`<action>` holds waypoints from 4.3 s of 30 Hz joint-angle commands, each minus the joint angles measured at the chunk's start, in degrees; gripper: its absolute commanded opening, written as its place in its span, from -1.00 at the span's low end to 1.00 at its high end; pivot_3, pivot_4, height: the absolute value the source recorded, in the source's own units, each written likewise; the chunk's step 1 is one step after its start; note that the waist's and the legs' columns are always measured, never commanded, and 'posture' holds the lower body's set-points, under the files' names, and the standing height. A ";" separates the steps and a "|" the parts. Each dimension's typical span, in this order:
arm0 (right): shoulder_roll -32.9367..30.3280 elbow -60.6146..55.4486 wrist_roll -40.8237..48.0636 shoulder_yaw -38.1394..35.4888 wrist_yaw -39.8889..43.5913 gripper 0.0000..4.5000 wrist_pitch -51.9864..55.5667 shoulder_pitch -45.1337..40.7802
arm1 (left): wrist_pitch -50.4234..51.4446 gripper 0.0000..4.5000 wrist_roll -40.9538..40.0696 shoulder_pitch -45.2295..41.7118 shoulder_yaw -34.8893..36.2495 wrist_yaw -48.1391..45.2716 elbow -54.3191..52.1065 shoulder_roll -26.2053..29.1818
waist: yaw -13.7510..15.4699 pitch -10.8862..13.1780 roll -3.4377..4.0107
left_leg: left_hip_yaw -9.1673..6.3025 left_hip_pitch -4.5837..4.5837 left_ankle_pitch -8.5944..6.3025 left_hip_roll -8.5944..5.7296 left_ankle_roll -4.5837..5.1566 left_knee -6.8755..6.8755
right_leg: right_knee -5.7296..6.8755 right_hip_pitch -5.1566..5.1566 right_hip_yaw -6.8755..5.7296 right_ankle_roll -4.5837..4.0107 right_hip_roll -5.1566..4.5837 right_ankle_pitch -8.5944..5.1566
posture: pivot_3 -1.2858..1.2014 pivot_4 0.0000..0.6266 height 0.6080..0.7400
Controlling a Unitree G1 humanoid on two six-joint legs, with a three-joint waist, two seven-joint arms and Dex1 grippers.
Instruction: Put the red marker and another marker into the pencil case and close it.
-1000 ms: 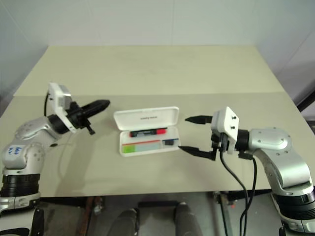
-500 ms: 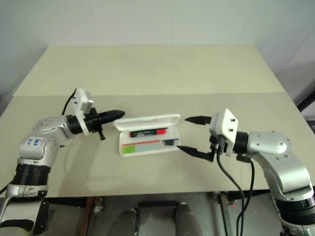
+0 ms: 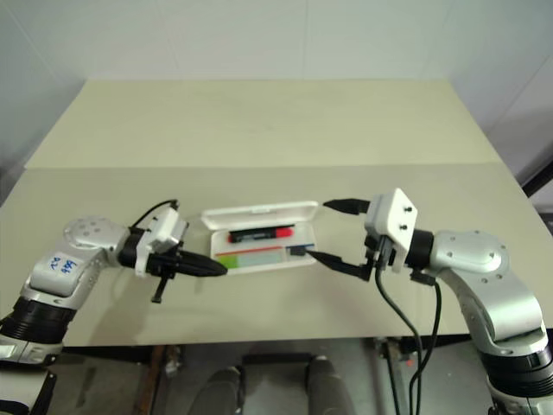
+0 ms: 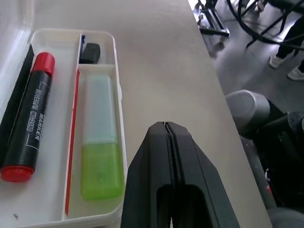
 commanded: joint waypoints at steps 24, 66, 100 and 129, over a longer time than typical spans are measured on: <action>-0.32 -1.24 0.17 0.13 -0.10 1.00 -0.65 1.65 | 6.83 -0.98 -14.75 -5.41 17.16 12.02 -5.54 -6.02 | -0.12 0.01 -0.01 | -0.02 0.02 0.00 0.00 0.01 0.00 | 0.07 -0.01 -0.01 0.79 0.01 0.38 | 0.03 -0.52 1.00; 0.40 -1.95 -0.15 1.21 -2.62 1.00 -0.50 0.59 | -8.40 -0.98 9.00 -9.69 -0.91 3.29 10.50 -2.92 | 0.02 0.01 -0.01 | -0.01 -0.02 -0.03 0.00 -0.03 -0.10 | -0.04 -0.03 -0.03 0.64 0.00 0.29 | 0.03 -0.52 1.00; 2.63 -3.39 -2.01 1.43 -5.58 1.00 -1.20 2.07 | -6.29 -0.98 16.02 -15.41 -8.65 1.02 12.07 -9.21 | 0.08 0.01 -0.01 | -0.02 -0.03 -0.03 0.00 -0.02 -0.07 | -0.03 -0.02 -0.02 0.77 0.01 0.35 | 0.03 -0.52 1.00; 3.48 -4.11 -0.91 1.20 -6.72 1.00 0.16 2.18 | 4.73 -0.98 7.09 -13.43 -5.77 -1.68 5.34 -10.68 | -0.06 0.01 -0.02 | -0.02 -0.02 -0.03 0.00 -0.02 -0.04 | -0.01 -0.02 -0.02 0.75 0.01 0.34 | 0.03 -0.52 1.00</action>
